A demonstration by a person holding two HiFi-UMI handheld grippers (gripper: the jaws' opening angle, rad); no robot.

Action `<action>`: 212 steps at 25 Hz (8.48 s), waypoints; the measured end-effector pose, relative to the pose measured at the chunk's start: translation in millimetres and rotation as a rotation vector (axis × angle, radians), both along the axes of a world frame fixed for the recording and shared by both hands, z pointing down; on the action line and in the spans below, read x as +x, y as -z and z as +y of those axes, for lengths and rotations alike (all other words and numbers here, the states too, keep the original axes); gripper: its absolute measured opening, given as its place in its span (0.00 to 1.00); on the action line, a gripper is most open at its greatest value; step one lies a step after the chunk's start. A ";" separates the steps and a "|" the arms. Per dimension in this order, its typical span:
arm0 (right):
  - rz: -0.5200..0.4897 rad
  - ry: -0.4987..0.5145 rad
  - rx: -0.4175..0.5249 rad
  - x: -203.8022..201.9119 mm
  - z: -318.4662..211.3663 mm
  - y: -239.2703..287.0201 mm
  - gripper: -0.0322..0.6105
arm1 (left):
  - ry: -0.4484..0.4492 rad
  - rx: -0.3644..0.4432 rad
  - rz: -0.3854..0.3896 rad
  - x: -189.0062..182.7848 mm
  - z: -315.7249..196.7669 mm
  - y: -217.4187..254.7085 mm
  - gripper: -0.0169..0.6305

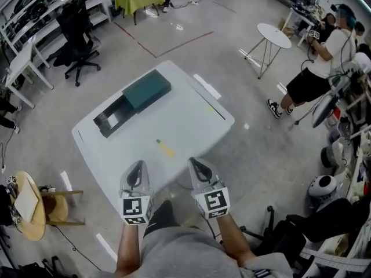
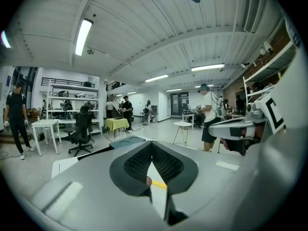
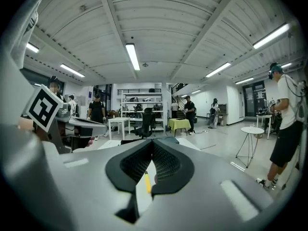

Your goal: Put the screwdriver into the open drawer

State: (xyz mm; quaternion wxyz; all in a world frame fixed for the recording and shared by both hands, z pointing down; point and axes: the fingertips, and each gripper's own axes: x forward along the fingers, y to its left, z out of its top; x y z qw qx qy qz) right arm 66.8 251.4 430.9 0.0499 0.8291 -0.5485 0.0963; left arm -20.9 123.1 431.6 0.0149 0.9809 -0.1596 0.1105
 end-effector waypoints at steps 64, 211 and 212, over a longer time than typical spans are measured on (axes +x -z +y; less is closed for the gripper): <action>-0.333 0.229 -0.769 35.9 -174.7 -259.6 0.19 | 0.122 -0.319 -0.267 23.7 -161.3 -176.5 0.04; 0.123 1.110 -0.546 -30.3 -504.8 -217.6 0.18 | 0.881 -0.327 -0.150 -74.9 -327.5 -186.9 0.05; 0.133 1.110 -0.559 -29.5 -504.2 -220.0 0.18 | 0.880 -0.327 -0.153 -74.5 -327.3 -188.0 0.04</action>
